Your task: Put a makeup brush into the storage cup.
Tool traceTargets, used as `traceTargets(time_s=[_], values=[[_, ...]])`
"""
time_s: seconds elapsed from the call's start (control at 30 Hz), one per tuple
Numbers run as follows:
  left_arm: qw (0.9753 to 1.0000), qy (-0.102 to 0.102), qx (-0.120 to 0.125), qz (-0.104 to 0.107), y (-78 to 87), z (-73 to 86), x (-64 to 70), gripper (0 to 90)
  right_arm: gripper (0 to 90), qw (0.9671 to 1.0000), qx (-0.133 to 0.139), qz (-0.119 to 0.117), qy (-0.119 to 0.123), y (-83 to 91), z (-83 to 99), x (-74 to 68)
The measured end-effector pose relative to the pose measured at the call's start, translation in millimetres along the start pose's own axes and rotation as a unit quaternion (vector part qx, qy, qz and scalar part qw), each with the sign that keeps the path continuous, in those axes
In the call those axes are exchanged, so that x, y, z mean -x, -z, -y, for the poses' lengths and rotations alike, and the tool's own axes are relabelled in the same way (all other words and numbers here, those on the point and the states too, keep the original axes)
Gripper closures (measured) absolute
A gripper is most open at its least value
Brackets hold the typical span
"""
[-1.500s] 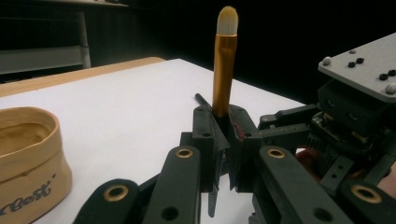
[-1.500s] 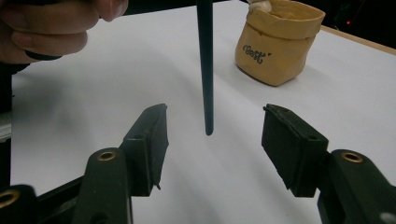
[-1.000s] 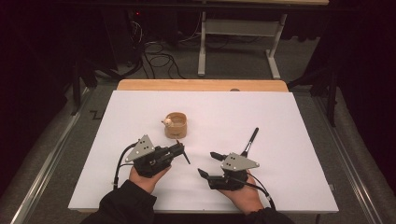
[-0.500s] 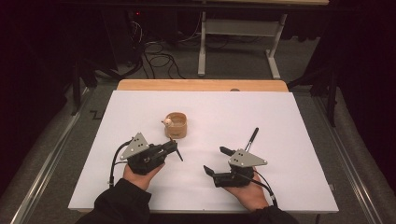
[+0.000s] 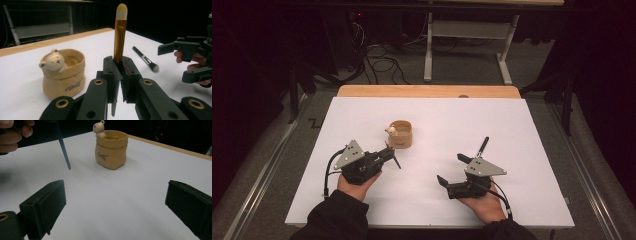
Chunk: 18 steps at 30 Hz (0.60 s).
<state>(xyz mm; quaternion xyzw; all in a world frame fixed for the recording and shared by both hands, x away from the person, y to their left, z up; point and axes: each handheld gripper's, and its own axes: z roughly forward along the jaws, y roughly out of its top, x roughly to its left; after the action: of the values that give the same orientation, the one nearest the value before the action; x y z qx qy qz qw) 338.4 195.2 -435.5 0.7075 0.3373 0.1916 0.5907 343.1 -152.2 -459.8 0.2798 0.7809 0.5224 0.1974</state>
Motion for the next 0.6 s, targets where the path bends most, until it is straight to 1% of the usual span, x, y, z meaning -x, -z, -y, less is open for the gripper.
traceTargets(time_s=[0.2, 0.33, 0.6], values=[[0.9999, 0.001, 0.005, -0.014, 5.3, -0.5, -6.3, 83.1, 1.9, 0.9999, 0.009, 0.011, -0.008, 8.6, -0.2, 8.7], [0.9997, -0.003, 0.002, -0.023, 7.6, -0.4, -10.0, 83.2, 0.6, 0.9997, 0.010, 0.019, -0.011, 12.2, 0.2, 13.2], [0.9993, 0.000, 0.008, -0.037, 13.9, -0.7, -17.8, 83.2, 0.5, 0.9995, 0.014, 0.025, -0.015, 18.5, 0.4, 19.3]])
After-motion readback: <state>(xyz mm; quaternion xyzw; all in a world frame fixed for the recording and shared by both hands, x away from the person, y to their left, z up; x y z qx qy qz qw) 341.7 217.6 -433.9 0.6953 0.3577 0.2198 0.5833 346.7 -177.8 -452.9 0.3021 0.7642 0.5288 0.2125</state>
